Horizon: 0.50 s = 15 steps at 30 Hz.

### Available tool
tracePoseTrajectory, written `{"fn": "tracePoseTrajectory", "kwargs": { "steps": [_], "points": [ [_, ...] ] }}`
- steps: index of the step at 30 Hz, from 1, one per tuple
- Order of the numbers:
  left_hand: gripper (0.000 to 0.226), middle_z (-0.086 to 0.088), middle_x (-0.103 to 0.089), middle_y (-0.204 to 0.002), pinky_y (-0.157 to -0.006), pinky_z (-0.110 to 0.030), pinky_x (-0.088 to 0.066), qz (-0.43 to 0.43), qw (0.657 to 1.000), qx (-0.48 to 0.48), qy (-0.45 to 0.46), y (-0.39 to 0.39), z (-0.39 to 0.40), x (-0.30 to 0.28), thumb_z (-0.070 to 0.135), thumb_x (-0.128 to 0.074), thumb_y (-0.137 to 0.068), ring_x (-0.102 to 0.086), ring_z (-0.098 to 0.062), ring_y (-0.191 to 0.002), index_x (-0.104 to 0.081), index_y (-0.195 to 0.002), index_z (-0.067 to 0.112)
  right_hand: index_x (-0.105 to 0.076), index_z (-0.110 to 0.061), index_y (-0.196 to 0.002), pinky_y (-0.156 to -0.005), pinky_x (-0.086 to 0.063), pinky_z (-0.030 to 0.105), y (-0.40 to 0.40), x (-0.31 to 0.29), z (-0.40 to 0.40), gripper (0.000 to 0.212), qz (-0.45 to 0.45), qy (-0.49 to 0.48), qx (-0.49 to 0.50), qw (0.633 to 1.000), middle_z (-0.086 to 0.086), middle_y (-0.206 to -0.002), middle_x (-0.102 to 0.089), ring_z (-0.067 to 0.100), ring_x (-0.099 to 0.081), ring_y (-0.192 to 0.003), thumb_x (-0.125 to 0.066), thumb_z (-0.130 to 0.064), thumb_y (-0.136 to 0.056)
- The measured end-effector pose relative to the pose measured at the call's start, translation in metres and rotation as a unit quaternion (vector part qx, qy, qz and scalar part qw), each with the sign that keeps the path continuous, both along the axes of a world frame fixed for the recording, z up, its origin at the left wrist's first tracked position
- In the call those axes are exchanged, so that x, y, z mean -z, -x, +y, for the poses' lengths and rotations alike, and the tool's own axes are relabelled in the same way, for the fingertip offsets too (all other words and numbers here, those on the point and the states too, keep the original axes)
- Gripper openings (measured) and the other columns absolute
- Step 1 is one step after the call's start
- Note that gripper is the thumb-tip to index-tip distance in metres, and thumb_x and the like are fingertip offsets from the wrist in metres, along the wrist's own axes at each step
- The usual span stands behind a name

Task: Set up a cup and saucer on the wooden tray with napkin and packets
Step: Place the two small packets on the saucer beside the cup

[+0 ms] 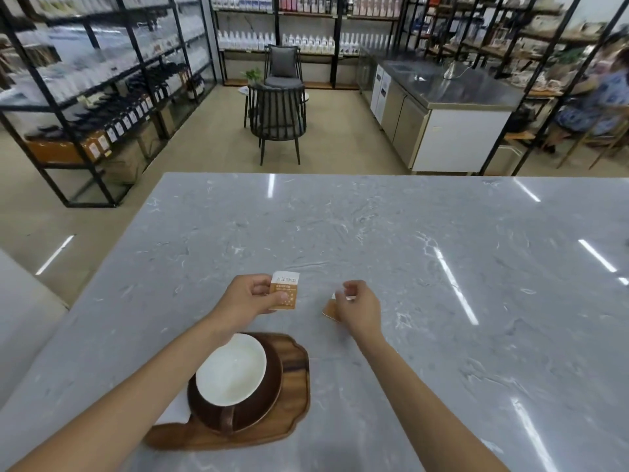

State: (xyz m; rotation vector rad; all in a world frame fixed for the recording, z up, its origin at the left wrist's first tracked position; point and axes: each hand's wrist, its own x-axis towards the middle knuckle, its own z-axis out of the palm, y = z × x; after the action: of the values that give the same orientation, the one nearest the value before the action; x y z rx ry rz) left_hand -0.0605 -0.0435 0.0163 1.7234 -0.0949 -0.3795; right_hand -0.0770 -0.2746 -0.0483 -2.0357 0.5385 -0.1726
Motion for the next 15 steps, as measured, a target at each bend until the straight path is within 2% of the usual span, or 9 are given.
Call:
{"fn": "tracePoseTrajectory", "kwargs": {
  "steps": [2,4,5,7,9,13,15],
  "points": [
    [0.023,-0.003,-0.081,-0.099,-0.069,-0.016,-0.058,-0.003,1.000,-0.001,0.005,0.005,0.004,-0.005,0.007,-0.076,-0.087,-0.078,-0.017,-0.092,-0.076,-0.108,0.017,-0.053,-0.014,-0.136,-0.087,-0.049,0.034,-0.006,0.008,-0.018,0.059,0.107,0.100,-0.056,0.988,0.009,-0.134,-0.053,0.028,-0.064,-0.113,-0.070,-0.043,-0.087],
    [0.024,-0.003,-0.081,-0.101,-0.070,-0.017,-0.058,-0.001,1.000,-0.001,0.012,0.011,0.005,-0.009,0.007,-0.075,-0.088,-0.077,-0.017,-0.094,-0.075,-0.111,0.015,-0.048,-0.015,-0.139,-0.084,-0.046,0.036,-0.010,0.012,-0.025,0.077,0.184,0.153,-0.117,0.964,0.009,-0.137,-0.042,0.031,-0.063,-0.108,-0.075,-0.055,-0.079],
    [0.025,-0.003,-0.081,-0.103,-0.071,-0.017,-0.059,0.001,1.000,0.000,0.016,0.014,0.006,-0.010,0.007,-0.075,-0.089,-0.077,-0.017,-0.095,-0.074,-0.113,0.014,-0.048,-0.016,-0.137,-0.082,-0.046,0.035,-0.013,0.012,-0.026,0.079,0.198,0.163,-0.134,0.957,0.008,-0.135,-0.040,0.029,-0.061,-0.101,-0.077,-0.057,-0.076],
    [0.026,-0.004,-0.081,-0.105,-0.073,-0.018,-0.059,0.008,1.000,0.006,0.028,0.020,0.006,-0.013,0.007,-0.074,-0.089,-0.077,-0.018,-0.096,-0.074,-0.115,0.013,-0.050,-0.018,-0.132,-0.080,-0.044,0.034,-0.017,0.008,-0.026,0.076,0.203,0.141,-0.134,0.960,0.007,-0.128,-0.042,0.023,-0.054,-0.091,-0.081,-0.053,-0.072],
    [0.027,-0.003,-0.081,-0.105,-0.073,-0.019,-0.059,0.012,0.999,0.018,0.032,0.027,0.007,-0.015,0.007,-0.074,-0.089,-0.077,-0.018,-0.097,-0.073,-0.115,0.015,-0.049,-0.018,-0.129,-0.080,-0.045,0.034,-0.019,0.005,-0.023,0.072,0.205,0.122,-0.120,0.964,0.005,-0.120,-0.041,0.022,-0.051,-0.091,-0.084,-0.044,-0.071],
    [0.027,-0.001,-0.081,-0.105,-0.076,-0.020,-0.058,0.015,0.999,0.021,0.031,0.037,0.010,-0.016,0.009,-0.074,-0.090,-0.077,-0.017,-0.098,-0.073,-0.116,0.016,-0.048,-0.015,-0.128,-0.080,-0.047,0.036,-0.016,0.009,-0.013,0.065,0.155,0.132,-0.105,0.973,0.009,-0.121,-0.053,0.030,-0.060,-0.106,-0.082,-0.035,-0.076],
    [0.026,-0.001,-0.081,-0.105,-0.079,-0.022,-0.058,0.014,0.999,0.013,0.033,0.040,0.013,-0.016,0.010,-0.073,-0.091,-0.077,-0.017,-0.098,-0.073,-0.116,0.016,-0.049,-0.017,-0.130,-0.082,-0.049,0.037,-0.012,0.014,-0.011,0.050,0.109,0.123,-0.114,0.980,0.010,-0.119,-0.063,0.032,-0.064,-0.109,-0.072,-0.027,-0.086]
  ]
}}
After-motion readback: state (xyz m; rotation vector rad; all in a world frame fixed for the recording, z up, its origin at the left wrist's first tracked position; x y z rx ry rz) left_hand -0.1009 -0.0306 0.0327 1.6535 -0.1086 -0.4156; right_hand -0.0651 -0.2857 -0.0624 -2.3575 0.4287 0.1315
